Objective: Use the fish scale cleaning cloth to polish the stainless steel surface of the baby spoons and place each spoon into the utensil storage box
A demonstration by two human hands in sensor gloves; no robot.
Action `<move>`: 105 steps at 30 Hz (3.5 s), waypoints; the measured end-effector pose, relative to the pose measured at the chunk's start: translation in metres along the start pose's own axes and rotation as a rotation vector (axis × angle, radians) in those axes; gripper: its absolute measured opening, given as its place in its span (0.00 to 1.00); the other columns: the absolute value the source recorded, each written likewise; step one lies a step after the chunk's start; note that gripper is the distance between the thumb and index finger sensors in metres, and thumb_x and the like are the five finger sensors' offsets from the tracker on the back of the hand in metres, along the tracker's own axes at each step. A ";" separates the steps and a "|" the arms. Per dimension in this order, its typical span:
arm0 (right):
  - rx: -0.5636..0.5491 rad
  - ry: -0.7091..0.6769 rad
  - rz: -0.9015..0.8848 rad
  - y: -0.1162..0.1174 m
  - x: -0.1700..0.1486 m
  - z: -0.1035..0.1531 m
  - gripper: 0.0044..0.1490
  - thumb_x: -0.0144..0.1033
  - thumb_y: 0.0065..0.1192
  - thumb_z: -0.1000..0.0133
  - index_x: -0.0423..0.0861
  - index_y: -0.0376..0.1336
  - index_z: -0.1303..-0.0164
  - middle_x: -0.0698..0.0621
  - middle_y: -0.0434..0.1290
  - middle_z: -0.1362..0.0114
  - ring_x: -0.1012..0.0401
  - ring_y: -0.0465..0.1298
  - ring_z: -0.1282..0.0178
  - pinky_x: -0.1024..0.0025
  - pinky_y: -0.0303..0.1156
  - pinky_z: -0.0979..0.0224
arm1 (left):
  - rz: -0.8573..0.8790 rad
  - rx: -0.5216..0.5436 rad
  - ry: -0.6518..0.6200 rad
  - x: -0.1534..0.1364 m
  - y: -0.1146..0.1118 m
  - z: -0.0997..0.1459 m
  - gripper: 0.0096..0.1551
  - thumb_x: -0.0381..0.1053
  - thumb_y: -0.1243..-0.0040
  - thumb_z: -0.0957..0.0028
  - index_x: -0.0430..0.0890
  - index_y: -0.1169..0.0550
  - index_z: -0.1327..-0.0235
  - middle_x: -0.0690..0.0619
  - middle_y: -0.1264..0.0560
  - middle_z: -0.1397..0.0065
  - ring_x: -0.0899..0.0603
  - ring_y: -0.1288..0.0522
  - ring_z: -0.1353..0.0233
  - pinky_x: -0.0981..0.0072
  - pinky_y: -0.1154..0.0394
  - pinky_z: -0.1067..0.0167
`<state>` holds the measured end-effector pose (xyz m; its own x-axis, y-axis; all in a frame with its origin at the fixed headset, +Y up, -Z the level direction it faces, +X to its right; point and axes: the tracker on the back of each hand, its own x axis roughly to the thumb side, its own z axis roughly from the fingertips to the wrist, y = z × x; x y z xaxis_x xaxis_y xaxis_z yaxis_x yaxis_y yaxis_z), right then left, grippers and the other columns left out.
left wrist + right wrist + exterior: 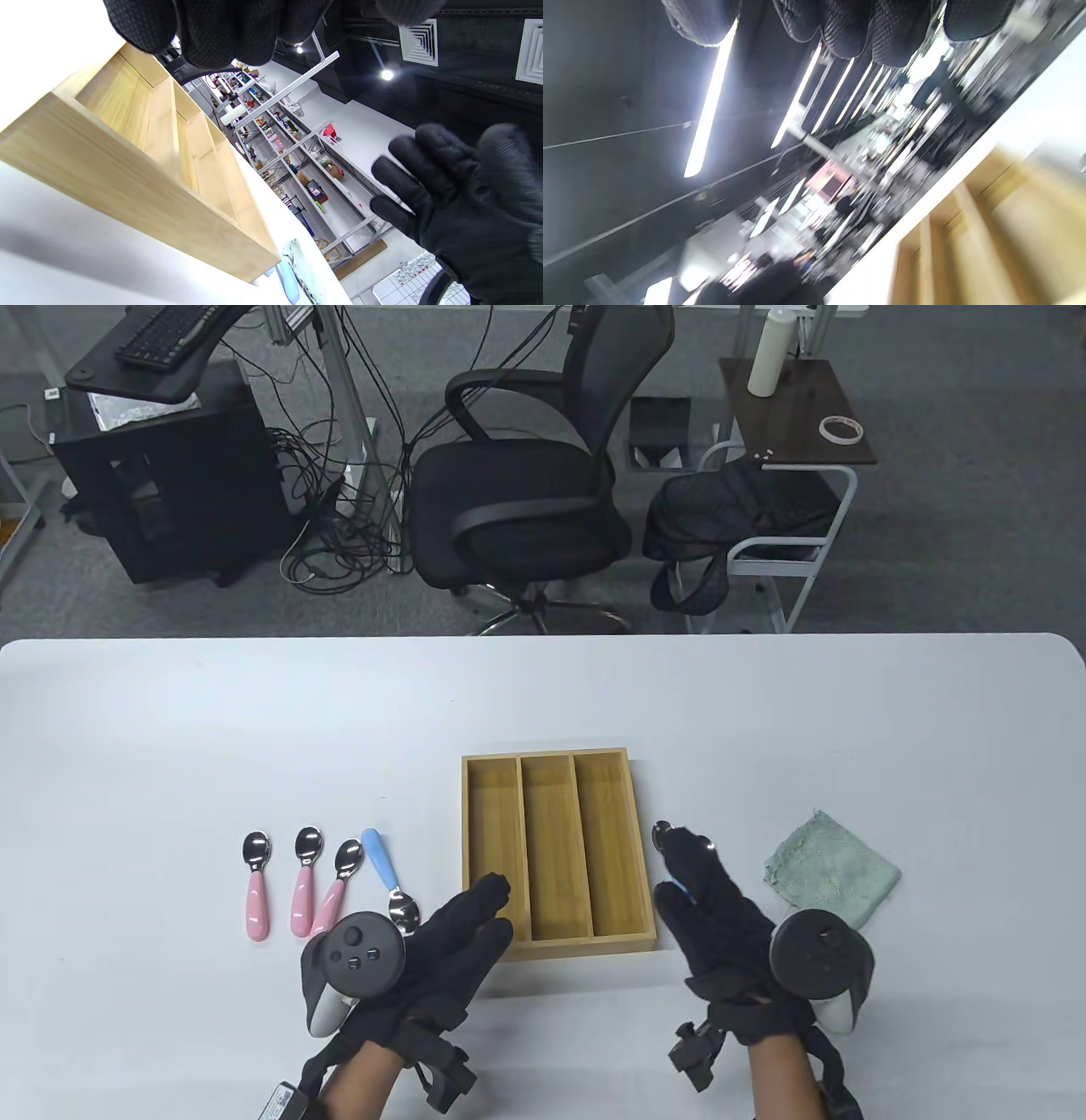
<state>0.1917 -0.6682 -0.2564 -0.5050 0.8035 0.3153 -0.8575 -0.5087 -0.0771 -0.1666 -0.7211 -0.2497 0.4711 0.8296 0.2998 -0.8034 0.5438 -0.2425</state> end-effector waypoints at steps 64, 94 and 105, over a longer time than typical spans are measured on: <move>-0.398 0.574 0.115 -0.086 -0.086 0.020 0.24 0.37 0.49 0.31 0.37 0.55 0.30 0.32 0.70 0.31 0.52 0.84 0.44 0.55 0.83 0.42 | -0.368 0.462 0.784 -0.108 0.189 0.057 0.31 0.55 0.45 0.31 0.37 0.30 0.23 0.40 0.25 0.30 0.37 0.19 0.40 0.43 0.22 0.45; -0.090 0.258 -0.969 -0.062 -0.059 0.022 0.23 0.38 0.47 0.30 0.42 0.54 0.28 0.35 0.68 0.27 0.48 0.82 0.38 0.52 0.81 0.38 | -0.591 0.182 1.053 -0.151 0.157 0.034 0.32 0.59 0.51 0.31 0.37 0.27 0.28 0.44 0.25 0.37 0.40 0.20 0.44 0.45 0.23 0.45; 0.173 0.058 -1.150 -0.011 0.001 -0.002 0.21 0.41 0.48 0.30 0.50 0.55 0.27 0.35 0.64 0.22 0.45 0.76 0.30 0.47 0.76 0.30 | -0.041 0.117 0.274 -0.034 0.110 0.018 0.31 0.58 0.53 0.31 0.38 0.29 0.26 0.43 0.26 0.35 0.40 0.21 0.42 0.44 0.24 0.44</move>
<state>0.2006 -0.6615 -0.2573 0.5544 0.8292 0.0715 -0.7903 0.4975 0.3577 -0.2774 -0.6912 -0.2703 0.5722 0.8190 0.0433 -0.8105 0.5727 -0.1228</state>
